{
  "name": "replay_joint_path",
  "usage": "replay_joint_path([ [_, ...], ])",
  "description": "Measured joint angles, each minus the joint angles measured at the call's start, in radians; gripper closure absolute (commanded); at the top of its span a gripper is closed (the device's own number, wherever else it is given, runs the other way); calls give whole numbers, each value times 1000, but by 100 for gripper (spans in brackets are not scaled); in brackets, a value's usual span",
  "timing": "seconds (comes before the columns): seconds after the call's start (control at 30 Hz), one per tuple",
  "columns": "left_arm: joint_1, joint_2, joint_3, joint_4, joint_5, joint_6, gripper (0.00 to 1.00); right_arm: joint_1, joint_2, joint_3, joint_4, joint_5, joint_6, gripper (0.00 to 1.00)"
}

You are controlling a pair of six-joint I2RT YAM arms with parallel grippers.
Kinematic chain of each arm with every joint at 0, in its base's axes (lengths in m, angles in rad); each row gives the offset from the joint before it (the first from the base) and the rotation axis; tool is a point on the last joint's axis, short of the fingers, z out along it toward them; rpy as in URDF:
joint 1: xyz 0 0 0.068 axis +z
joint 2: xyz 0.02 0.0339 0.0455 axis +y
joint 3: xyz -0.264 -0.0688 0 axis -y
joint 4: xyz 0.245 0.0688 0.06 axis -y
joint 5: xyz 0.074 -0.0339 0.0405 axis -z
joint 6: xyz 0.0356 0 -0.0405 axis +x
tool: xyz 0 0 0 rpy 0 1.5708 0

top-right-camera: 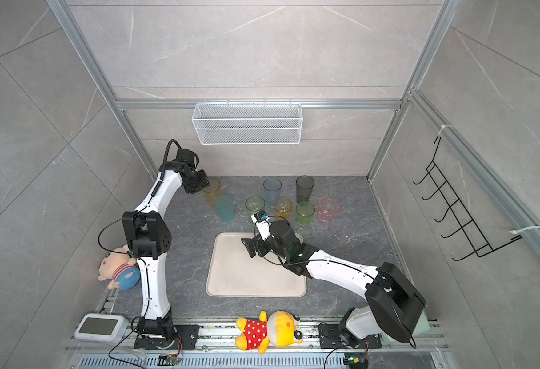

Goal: Place the glasses into the tray
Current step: Pick up the glass from the top-left of the table.

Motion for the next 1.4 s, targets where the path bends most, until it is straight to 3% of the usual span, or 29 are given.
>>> replay_joint_path([
  [0.47,0,29,5,-21,-15,-1,79,9,6,9,-19,4,-8,1],
  [1.4,0,29,6,-51,-38,3,98,20,35,45,-54,7,-19,1],
])
